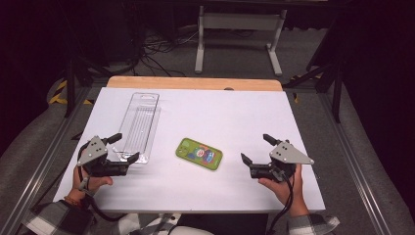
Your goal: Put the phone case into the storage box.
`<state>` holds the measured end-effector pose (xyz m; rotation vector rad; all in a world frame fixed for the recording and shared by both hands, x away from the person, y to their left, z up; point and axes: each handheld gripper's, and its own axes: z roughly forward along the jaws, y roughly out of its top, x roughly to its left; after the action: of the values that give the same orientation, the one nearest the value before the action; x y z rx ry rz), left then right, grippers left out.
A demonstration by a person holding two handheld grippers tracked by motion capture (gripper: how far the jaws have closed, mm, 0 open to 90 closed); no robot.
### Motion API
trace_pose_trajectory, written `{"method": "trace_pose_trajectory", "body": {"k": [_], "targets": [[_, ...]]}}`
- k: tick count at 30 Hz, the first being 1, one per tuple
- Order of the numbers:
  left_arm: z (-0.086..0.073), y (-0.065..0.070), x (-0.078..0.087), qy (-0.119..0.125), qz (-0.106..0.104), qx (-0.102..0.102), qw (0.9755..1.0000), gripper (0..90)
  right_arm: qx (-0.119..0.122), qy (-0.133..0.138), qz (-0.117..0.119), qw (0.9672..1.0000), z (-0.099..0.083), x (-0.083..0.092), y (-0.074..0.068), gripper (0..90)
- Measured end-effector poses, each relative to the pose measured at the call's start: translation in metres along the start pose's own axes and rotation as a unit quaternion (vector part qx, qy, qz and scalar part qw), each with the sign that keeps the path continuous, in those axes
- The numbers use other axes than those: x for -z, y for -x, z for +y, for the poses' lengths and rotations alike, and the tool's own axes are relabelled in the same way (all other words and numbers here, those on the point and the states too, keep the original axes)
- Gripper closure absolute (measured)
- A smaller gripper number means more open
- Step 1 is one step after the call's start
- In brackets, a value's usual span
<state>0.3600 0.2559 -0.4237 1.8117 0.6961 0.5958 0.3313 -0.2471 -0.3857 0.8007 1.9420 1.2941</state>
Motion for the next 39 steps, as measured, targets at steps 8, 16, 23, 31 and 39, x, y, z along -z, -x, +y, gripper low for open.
{"method": "trace_pose_trajectory", "body": {"k": [8, 16, 23, 31, 39], "targets": [[-0.003, 0.001, 0.003, -0.003, 0.001, -0.006, 1.0000, 10.5, 0.021, -0.033, 0.023, 0.9990, 0.003, -0.013, -0.008, 7.2], [-0.004, 0.004, 0.002, -0.002, -0.003, -0.008, 1.0000, 7.9, 0.054, -0.094, 0.069, 0.9918, 0.020, -0.043, -0.021, 7.8], [-0.005, 0.005, 0.002, -0.008, 0.000, -0.010, 0.9999, 4.5, 0.073, -0.150, 0.122, 0.9783, 0.034, -0.078, -0.033, 7.7], [-0.008, 0.006, 0.004, -0.014, 0.000, -0.014, 0.9998, 4.4, 0.086, -0.201, 0.165, 0.9618, 0.045, -0.122, -0.046, 7.7], [-0.012, 0.007, 0.009, -0.015, 0.004, -0.017, 0.9997, 4.8, 0.096, -0.231, 0.184, 0.9506, 0.048, -0.152, -0.059, 8.2]]}}
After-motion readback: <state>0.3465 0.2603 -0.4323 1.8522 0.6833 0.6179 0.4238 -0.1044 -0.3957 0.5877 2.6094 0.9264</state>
